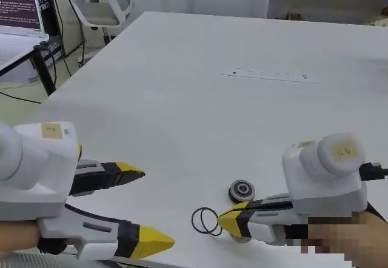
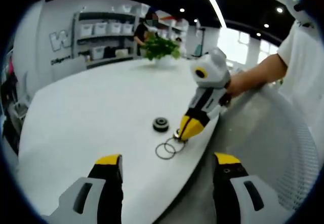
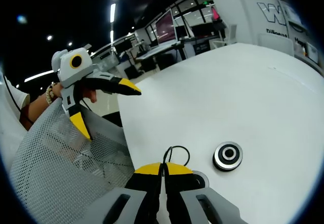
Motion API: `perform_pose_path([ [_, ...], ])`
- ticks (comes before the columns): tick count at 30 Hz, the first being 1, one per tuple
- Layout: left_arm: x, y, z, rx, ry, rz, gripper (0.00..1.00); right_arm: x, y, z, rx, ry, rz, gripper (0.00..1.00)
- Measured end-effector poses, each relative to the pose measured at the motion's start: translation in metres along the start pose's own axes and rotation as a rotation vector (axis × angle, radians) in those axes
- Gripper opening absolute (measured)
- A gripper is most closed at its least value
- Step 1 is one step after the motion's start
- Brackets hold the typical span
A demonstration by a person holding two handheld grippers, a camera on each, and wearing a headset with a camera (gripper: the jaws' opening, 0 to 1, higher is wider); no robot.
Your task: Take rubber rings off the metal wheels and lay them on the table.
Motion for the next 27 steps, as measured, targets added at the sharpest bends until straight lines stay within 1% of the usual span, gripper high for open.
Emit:
perform_pose_path([
  [5,-0.001,0.0,0.001,-0.007,-0.011,-0.007,0.73,0.003,0.004,0.001,-0.031,-0.007,0.021,0.01],
  [8,-0.001,0.0,0.002,-0.012,-0.012,-0.009,0.73,0.002,0.004,0.0,-0.044,-0.007,0.025,0.05],
  [15,-0.002,-0.002,0.003,-0.016,-0.022,-0.02,0.73,0.001,0.0,-0.005,-0.051,0.013,0.002,0.14],
  [18,-0.002,-0.001,0.003,-0.018,-0.023,-0.018,0.72,0.001,-0.002,-0.006,-0.049,0.018,-0.009,0.19],
  [21,-0.002,-0.001,0.003,-0.014,-0.022,-0.017,0.71,0.0,-0.005,-0.007,-0.052,0.019,-0.024,0.21],
  [25,-0.002,-0.002,0.003,-0.014,-0.024,-0.019,0.71,0.001,-0.009,-0.005,-0.052,0.006,-0.045,0.23],
  [27,-0.002,-0.002,0.003,-0.012,-0.025,-0.019,0.71,0.002,-0.011,-0.002,-0.061,-0.009,-0.058,0.25],
])
Point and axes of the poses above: the centre of the closed fingertips' face, and the gripper's own axes: x roughly forward along the fingers, z roughly to its left, y roughly out of its underside, the point moved 5 cm from there along -x, roughly backward along the fingers, and after that the axes turned 12 degrees about -z, right-handed, at the moved point
